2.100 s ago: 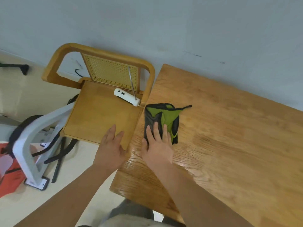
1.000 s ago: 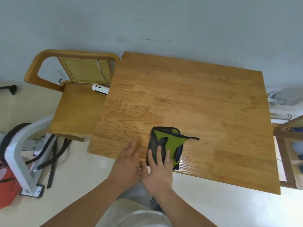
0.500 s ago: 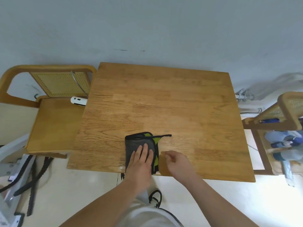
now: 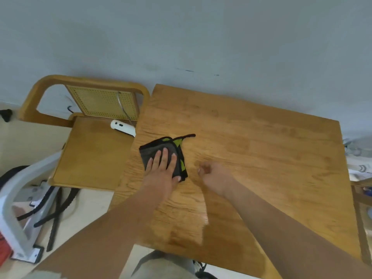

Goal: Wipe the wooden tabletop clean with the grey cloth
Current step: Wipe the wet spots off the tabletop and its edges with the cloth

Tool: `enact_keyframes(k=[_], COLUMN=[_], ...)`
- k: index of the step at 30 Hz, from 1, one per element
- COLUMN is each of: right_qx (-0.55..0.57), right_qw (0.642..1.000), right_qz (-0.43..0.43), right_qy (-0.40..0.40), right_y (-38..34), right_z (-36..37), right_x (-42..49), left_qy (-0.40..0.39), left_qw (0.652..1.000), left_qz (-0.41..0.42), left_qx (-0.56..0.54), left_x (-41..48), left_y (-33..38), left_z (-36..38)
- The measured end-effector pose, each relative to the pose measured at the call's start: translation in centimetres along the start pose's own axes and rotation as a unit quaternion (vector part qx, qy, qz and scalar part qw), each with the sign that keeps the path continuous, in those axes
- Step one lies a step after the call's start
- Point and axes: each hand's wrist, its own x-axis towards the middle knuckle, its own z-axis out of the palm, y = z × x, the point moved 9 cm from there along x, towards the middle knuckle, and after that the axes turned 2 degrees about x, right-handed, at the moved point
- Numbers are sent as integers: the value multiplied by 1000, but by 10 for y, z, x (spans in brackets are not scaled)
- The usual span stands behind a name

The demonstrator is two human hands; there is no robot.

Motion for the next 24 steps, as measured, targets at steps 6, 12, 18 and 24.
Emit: enact_keyframes(k=[6, 12, 18, 24], right_qx=[-33, -198, -330, -349], right_qw=[999, 976, 939, 932], right_qz=[-15, -49, -14, 32], right_qy=[24, 69, 96, 95], right_y=[-37, -63, -97, -94], right_z=[-36, -102, -157, -169], right_x=[63, 135, 196, 218], left_qy=[40, 40, 34, 43], left_qw=[998, 997, 996, 995], left_qz=[43, 60, 68, 77], left_qx=[10, 30, 40, 36], left_x=[83, 170, 229, 275], left_y=[-30, -51, -62, -85], left_z=[-54, -109, -152, -186])
